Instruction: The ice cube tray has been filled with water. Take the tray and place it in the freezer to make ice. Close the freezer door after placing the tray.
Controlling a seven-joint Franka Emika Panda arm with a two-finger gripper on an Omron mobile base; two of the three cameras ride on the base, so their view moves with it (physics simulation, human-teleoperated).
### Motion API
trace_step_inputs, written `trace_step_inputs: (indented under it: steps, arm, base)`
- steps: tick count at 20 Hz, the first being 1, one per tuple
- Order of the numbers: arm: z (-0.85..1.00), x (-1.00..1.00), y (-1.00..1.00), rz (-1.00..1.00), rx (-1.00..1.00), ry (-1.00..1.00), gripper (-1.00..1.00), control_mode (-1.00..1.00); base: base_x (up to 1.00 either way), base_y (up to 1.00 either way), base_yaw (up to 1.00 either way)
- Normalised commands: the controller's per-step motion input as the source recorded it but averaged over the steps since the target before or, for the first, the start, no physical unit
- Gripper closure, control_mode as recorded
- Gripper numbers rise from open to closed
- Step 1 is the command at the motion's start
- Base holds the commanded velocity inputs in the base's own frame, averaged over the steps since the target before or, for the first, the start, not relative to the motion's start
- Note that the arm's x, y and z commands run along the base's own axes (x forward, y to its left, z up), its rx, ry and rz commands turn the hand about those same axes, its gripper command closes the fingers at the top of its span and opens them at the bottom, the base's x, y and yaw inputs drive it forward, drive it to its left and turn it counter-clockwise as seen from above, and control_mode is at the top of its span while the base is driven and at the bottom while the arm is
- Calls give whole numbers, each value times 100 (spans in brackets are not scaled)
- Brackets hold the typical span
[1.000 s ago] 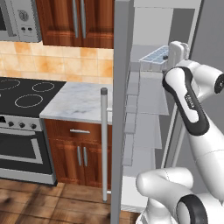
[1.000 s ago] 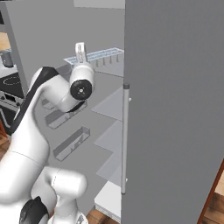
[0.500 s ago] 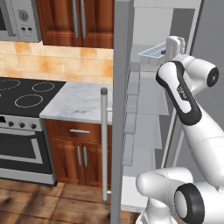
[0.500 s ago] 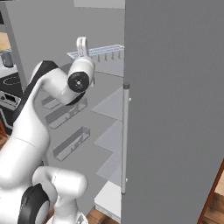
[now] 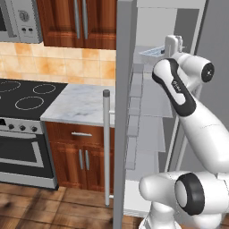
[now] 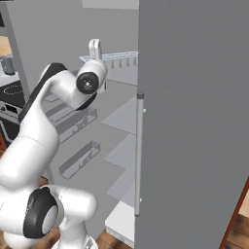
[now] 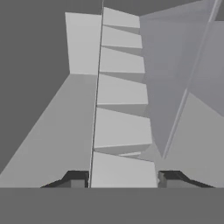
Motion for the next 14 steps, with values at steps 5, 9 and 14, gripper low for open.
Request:
trace_step_inputs:
  steps: [5,9,14]
  arm:
    - [0,38,-1,-3,2,4,100,-100]
    - [0,33,-11,-2,1,4,100,-100]
    - [0,31,-14,-1,0,4,100,-100]
  base:
    - [0,0,0]
    - [0,0,0]
    - [0,0,0]
